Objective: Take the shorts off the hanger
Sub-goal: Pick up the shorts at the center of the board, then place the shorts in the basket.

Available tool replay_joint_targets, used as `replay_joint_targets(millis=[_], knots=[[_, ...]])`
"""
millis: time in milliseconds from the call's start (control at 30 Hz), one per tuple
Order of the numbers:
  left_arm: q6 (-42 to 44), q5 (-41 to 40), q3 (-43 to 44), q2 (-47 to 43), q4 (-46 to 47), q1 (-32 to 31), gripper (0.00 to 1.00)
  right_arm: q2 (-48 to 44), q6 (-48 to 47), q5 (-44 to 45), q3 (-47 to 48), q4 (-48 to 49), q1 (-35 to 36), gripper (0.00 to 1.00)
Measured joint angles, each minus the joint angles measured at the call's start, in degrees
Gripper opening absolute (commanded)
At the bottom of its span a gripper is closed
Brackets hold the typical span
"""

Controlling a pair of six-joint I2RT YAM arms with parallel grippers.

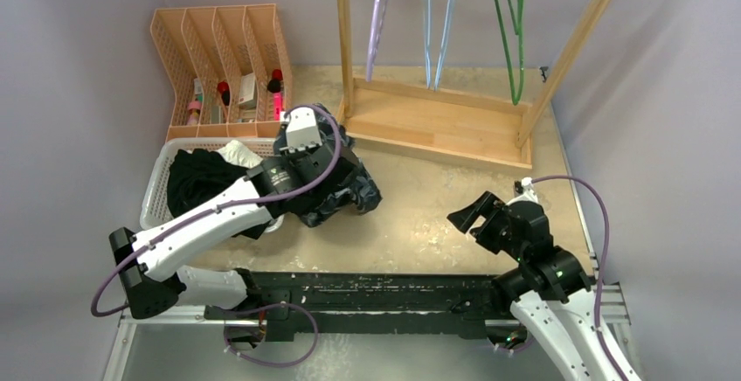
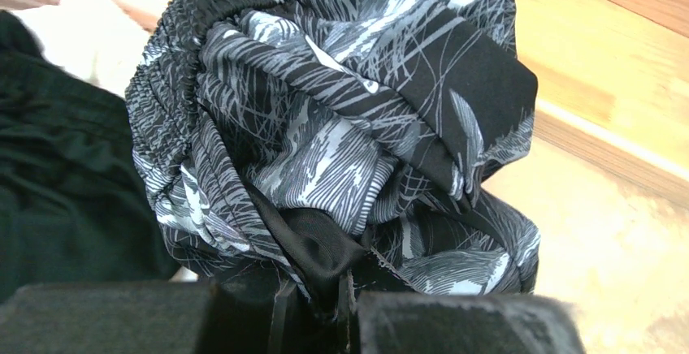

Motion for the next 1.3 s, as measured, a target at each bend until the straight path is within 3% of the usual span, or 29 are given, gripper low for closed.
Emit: replay_joint_targets(millis=[233,500,633,800,900,1000,1200,1300], knots=[[3.04,-0.87,9.35,0.59,-9.07,6.56,0.00,2.23,-0.13,-0.50,-0.35,2.38,0.00,0.82],[7.04,-8.26,30.69,3.82,-15.28,8.28,0.00,3.48,-0.39,-1.49,-1.53,3.98,0.00,0.82],[7.04,-13.79,31.47,3.63,-18.18,12.46,0.00,3.45,-0.39,-1.51,-1.79,3.98,0.00,0.82],[8.57,-15.56,24.37,3.65,-19.37,24.87,0.00,3.41,-0.42,-1.49,-1.79,3.91,0.00,0.82],[10.27,-12.26,15.04,2.71,-15.98,33.20,0.00,3.41,-0.44,-1.46,-1.79,3.85,0.00,0.82],[10.29,-7.85,5.05,0.68,-12.79,37.33,0.00,3.32,-0.42,-1.46,-1.79,3.58,0.00,0.82],[9.97,9.62,-14.25,-3.67,-1.36,48.61,0.00,1.86,-0.39,-1.42,-1.79,3.21,0.00,0.82],[9.90,19.41,-20.00,-2.73,4.28,54.80,0.06,1.51,-0.39,-1.33,-1.79,2.99,0.00,0.82]])
